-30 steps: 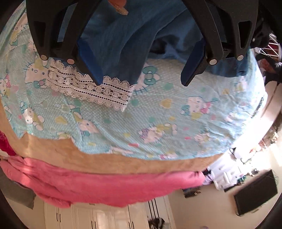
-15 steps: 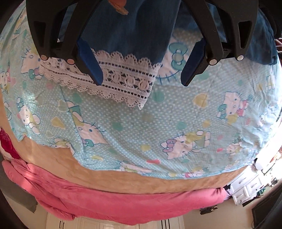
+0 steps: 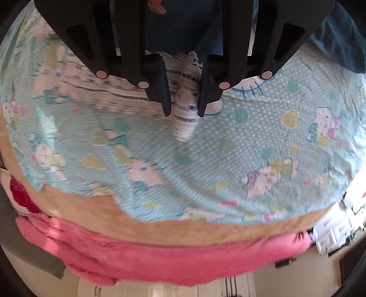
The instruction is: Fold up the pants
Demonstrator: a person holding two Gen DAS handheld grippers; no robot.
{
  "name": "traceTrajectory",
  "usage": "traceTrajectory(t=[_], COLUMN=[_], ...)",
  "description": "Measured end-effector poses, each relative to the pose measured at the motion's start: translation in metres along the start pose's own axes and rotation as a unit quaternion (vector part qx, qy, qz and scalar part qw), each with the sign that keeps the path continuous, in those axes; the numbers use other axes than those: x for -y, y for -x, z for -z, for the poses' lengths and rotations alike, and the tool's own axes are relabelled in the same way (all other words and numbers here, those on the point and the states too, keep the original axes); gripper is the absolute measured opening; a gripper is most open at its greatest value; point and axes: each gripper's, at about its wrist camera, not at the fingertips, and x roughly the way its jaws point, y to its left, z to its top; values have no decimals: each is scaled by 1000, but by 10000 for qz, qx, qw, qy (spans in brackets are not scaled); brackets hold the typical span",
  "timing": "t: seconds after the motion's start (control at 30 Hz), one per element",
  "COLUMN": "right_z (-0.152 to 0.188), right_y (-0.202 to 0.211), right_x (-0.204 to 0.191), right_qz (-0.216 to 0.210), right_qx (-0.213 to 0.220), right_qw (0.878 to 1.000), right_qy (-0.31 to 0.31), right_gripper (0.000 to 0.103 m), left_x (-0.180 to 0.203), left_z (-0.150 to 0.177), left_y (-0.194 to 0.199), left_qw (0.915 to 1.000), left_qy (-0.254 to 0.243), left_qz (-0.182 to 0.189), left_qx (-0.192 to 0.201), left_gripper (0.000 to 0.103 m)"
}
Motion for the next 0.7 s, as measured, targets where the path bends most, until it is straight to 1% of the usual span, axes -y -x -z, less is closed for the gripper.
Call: traceTrajectory(t=[0.17,0.3,0.4,0.47,0.5,0.53,0.57,0.6,0.63,0.67,0.7], right_z=[15,38,57,63,63,63,60,55,49,44,38], right_y=[47,88,110,116,116,115,113,108,102,97,91], right_x=[46,83,100,101,97,92,84,70,59,46,33], right_qz=[-231,-361,-396,-414,-430,-421,-423,-462,-515,-553,-574], right_qx=[287,486,485,448,413,410,401,364,342,341,329], right_qw=[9980,9937,9923,9926,9938,9947,9955,9965,9970,9972,9975], right_qy=[-513,-945,-1071,-1048,-939,-844,-749,-593,-475,-359,-232], right_gripper=[22,22,22,25,25,27,42,59,64,68,68], left_x=[-7,-14,-20,-20,-20,-19,-18,-15,-12,-10,-3], left_z=[6,10,7,8,8,8,8,8,7,8,6], left_y=[8,16,14,16,16,17,18,17,17,19,15], left_qw=[9999,9998,9998,9997,9997,9997,9996,9996,9996,9997,9998], left_qy=[120,175,182,197,209,224,240,242,232,188,133], left_qz=[93,93,65,53,65,91,112,129,143,153,122], left_qx=[41,80,92,94,92,88,86,87,86,91,112], left_gripper=[53,53,53,53,53,53,53,53,52,48,35])
